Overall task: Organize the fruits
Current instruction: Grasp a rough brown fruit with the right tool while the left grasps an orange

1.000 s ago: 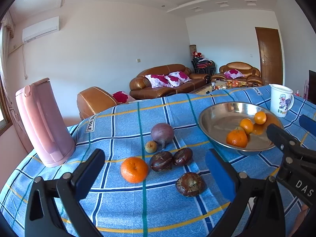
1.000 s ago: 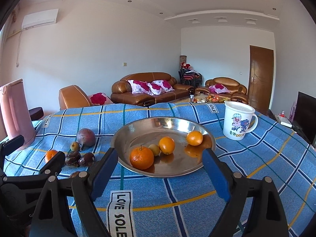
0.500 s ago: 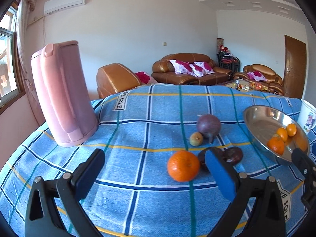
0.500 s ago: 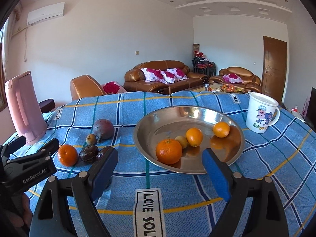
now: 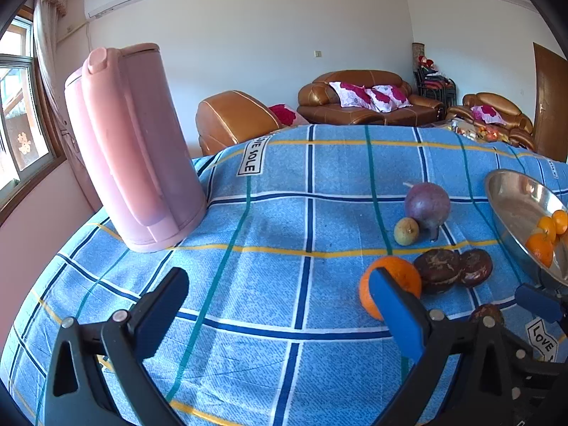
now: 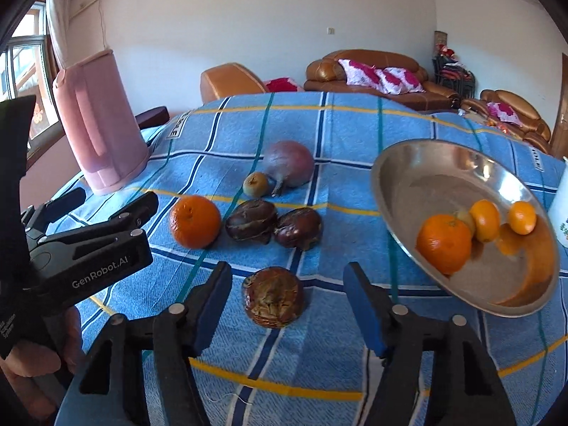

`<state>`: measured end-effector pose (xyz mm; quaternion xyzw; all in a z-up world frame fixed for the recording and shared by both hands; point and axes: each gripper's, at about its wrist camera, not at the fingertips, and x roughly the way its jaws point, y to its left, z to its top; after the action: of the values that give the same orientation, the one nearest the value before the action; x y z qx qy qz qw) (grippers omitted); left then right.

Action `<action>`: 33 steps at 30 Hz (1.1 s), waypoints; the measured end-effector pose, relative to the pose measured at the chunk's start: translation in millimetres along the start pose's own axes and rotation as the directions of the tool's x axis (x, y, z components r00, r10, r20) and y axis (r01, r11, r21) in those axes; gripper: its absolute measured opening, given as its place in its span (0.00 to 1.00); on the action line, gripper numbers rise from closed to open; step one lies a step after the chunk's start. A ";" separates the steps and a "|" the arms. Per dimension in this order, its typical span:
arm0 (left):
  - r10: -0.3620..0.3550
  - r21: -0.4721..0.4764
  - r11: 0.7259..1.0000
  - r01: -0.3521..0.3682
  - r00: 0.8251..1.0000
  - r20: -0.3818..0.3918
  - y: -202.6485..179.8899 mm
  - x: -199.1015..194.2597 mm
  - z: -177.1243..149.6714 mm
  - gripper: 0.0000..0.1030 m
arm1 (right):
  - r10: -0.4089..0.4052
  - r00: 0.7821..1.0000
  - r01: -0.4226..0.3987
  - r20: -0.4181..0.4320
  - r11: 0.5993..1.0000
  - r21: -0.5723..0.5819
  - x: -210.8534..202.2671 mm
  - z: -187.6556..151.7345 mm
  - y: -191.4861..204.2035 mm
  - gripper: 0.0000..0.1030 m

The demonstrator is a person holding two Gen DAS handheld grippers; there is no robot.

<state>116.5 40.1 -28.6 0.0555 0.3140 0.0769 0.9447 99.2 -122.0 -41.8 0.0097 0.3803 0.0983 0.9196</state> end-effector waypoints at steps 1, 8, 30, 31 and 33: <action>0.010 0.008 1.000 -0.010 1.000 -0.005 0.7 1.8 0.5 1.00 | 0.009 1.000 -0.009 -0.020 1.000 -0.009 5.3 0.8 2.5 0.60; -0.032 -0.023 0.999 0.031 0.999 -0.024 8.4 6.9 1.0 1.00 | 0.039 0.992 -0.045 -0.118 0.998 -0.045 25.0 -1.4 10.5 0.52; -0.199 0.108 0.970 0.219 0.965 -0.170 -50.8 36.2 9.9 0.80 | 0.072 0.986 -0.083 0.152 0.994 0.068 -27.1 -3.0 -15.1 0.42; -0.198 0.110 0.969 0.220 0.963 -0.184 -52.2 39.3 9.0 0.77 | 0.072 0.986 -0.083 0.152 0.994 0.070 -26.9 -2.7 -15.3 0.42; -0.205 0.111 0.966 0.234 0.953 -0.221 -53.9 46.1 7.6 0.72 | 0.078 0.986 -0.090 0.150 0.993 0.077 -27.9 -3.6 -17.4 0.42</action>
<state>163.5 -4.9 -57.7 0.0761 0.4197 -0.0449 0.9033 80.5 -144.5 -26.5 0.0711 0.3147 0.1199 0.9389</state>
